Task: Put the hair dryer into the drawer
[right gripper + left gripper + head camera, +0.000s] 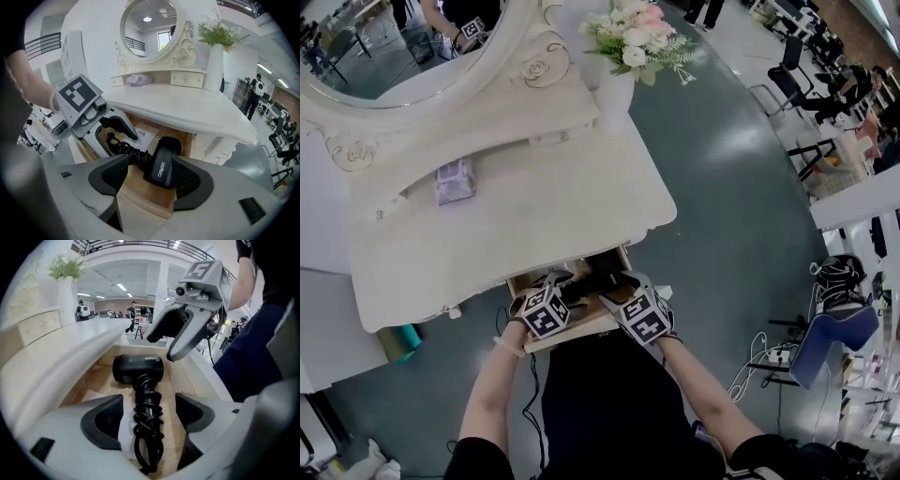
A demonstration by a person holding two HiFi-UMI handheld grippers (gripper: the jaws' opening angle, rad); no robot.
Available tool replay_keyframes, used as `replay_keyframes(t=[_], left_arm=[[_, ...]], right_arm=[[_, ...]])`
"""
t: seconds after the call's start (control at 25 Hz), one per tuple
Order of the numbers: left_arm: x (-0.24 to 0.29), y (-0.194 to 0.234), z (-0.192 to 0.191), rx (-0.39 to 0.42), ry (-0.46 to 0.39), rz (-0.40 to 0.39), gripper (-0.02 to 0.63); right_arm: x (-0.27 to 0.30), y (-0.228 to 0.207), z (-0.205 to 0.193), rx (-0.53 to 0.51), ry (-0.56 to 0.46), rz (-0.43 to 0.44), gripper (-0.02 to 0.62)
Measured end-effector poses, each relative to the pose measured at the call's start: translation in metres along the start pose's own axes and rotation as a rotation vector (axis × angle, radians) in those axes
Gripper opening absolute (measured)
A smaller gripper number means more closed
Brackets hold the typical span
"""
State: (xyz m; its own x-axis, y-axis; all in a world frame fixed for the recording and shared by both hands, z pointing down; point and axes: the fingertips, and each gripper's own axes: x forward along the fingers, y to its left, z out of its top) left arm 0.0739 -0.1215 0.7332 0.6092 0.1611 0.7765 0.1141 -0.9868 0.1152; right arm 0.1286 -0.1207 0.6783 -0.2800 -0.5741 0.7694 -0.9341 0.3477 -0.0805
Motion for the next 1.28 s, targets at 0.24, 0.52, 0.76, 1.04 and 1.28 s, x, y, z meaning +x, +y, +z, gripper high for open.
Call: replay_keyframes(t=[0.24,0.52,0.76,1.04,1.28], left_arm=[[-0.017,0.000,0.008,-0.060,-0.056,0.033,0.368],[-0.036,-0.001,0.019,-0.180,-0.153,0.090,0.360],[-0.061,-0.002,0.038,-0.272,-0.256,0.143,0.325],[-0.101,0.004,0.062,-0.389,-0.417,0.222,0.279],[-0.139,0.015,0.076,-0.472,-0.545,0.326,0.210]], right_arm=[[-0.003,0.004,0.000,-0.012,-0.003,0.011,0.291],[-0.017,0.003,0.012,0.069,-0.085,0.013,0.291],[-0.033,0.007,0.032,0.144,-0.209,0.037,0.291],[-0.059,0.015,0.073,0.259,-0.434,0.100,0.291],[-0.085,0.027,0.106,0.291,-0.604,0.146,0.283]])
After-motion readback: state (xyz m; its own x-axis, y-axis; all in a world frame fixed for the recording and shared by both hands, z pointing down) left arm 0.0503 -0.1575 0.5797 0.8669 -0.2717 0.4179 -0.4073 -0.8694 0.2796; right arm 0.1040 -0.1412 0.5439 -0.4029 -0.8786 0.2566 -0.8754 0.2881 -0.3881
